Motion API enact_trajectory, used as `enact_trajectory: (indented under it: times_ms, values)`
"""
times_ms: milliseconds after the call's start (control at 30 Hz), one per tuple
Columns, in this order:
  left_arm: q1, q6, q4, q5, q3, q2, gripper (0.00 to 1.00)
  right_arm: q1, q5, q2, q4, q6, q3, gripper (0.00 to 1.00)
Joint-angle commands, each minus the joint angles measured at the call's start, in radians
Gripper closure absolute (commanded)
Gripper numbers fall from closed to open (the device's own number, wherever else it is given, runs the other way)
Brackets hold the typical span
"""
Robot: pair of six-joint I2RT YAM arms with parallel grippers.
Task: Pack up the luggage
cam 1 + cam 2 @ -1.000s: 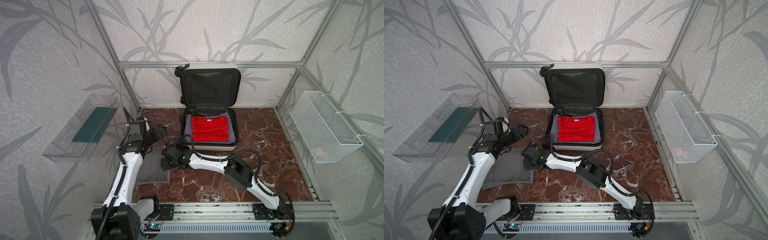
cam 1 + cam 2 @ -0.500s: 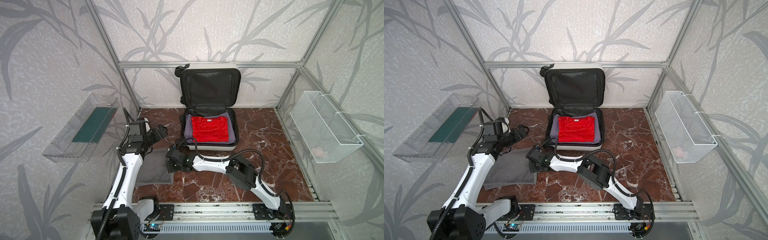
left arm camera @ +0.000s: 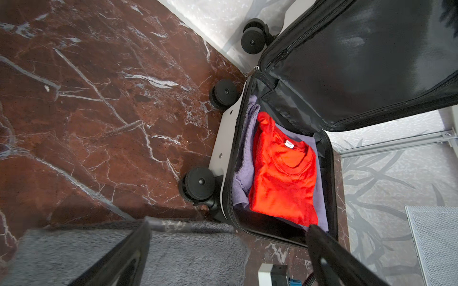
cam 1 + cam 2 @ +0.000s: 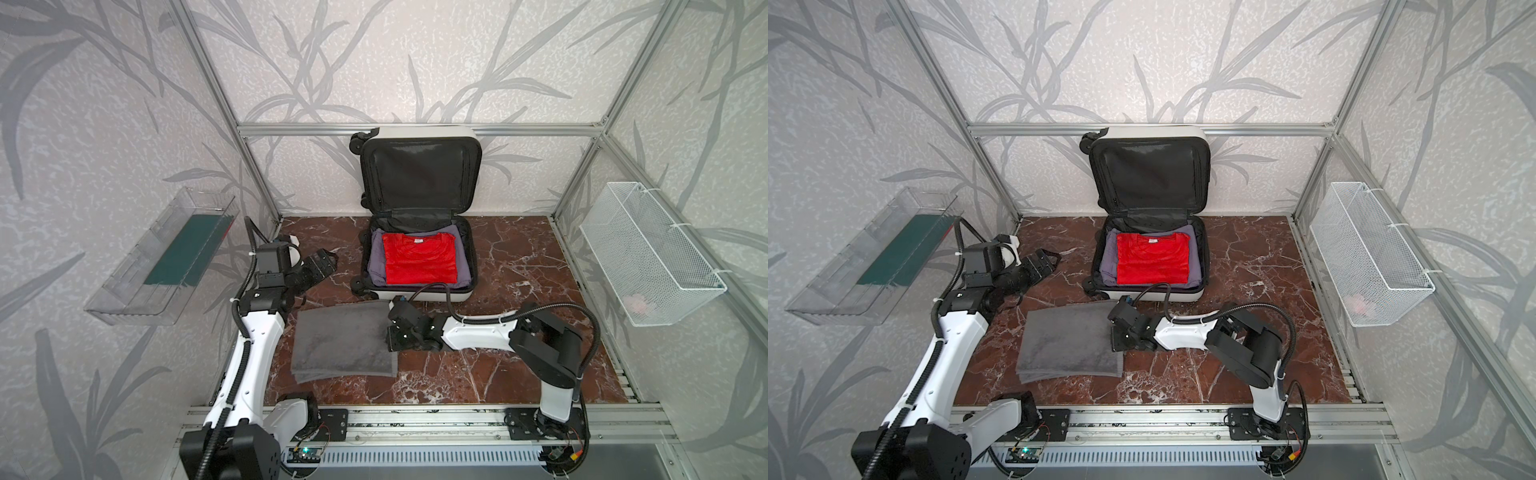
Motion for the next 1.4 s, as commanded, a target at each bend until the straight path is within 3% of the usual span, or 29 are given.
enact_trajectory:
  times_ms: [0, 233, 667, 1133, 1367]
  values:
    - [-0.003, -0.012, -0.020, 0.047, -0.024, -0.028, 0.01, -0.060, 0.001, -0.054, -0.107, -0.006, -0.146, 1.00]
    - [-0.063, -0.023, -0.046, 0.056, -0.103, -0.073, 0.01, -0.184, -0.011, -0.257, -0.215, -0.093, -0.324, 1.00]
    - [-0.342, -0.153, 0.040, -0.093, -0.368, -0.116, 0.03, -0.397, -0.045, -0.550, -0.345, -0.189, -0.527, 1.00]
    - [-0.470, -0.172, 0.197, -0.106, -0.448, 0.062, 0.15, -0.421, -0.073, -0.557, -0.344, -0.217, -0.539, 1.00]
    - [-0.499, -0.176, 0.274, -0.081, -0.438, 0.167, 0.29, -0.426, -0.078, -0.555, -0.351, -0.221, -0.528, 1.00]
